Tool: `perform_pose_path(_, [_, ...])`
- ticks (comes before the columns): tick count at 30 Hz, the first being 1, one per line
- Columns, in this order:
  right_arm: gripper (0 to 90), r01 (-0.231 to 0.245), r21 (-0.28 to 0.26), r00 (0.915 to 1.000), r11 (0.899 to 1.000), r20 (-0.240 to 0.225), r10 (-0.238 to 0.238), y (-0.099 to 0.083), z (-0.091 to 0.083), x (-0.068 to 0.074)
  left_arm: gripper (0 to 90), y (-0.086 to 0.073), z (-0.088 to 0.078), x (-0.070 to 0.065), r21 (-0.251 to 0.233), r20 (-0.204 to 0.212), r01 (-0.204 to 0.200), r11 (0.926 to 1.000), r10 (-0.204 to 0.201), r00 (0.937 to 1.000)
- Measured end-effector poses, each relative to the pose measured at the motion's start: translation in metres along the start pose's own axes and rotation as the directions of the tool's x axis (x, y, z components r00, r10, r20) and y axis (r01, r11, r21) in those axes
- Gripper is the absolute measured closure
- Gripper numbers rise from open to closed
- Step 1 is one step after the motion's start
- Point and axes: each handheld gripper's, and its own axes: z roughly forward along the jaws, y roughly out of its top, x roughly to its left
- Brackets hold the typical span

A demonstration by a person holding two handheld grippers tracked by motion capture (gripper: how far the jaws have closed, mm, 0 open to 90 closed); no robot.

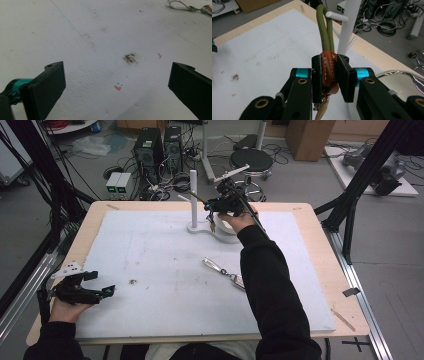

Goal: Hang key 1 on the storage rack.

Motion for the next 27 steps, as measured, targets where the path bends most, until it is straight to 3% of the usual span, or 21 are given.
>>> perform_pose_path(8, [75.3, -0.067, -0.048, 0.9977, 0.997, -0.014, 0.066, 0.002, -0.002, -0.007, 1.7, 0.0, 0.001, 0.0, 0.002, 0.001, 0.002, 1.0, -0.002, 1.0])
perform_pose_path(12, [75.6, -0.121, -0.079, 0.9927, 0.99, -0.018, 0.12, 0.003, -0.002, -0.012, 1.7, 0.0, 0.001, 0.0, 0.0, 0.0, 0.002, 1.0, -0.002, 1.0])
perform_pose_path(16, [75.7, -0.145, -0.099, 0.9895, 0.984, -0.014, 0.144, 0.005, 0.0, -0.014, 1.7, 0.0, 0.001, 0.0, 0.0, 0.0, 0.003, 1.0, -0.003, 1.0])
perform_pose_path(27, [76.0, -0.155, -0.104, 0.9873, 0.982, 0.02, 0.157, 0.008, 0.007, -0.015, 1.7, 0.0, 0.001, 0.0, 0.004, 0.002, -0.001, 1.0, 0.001, 1.0])
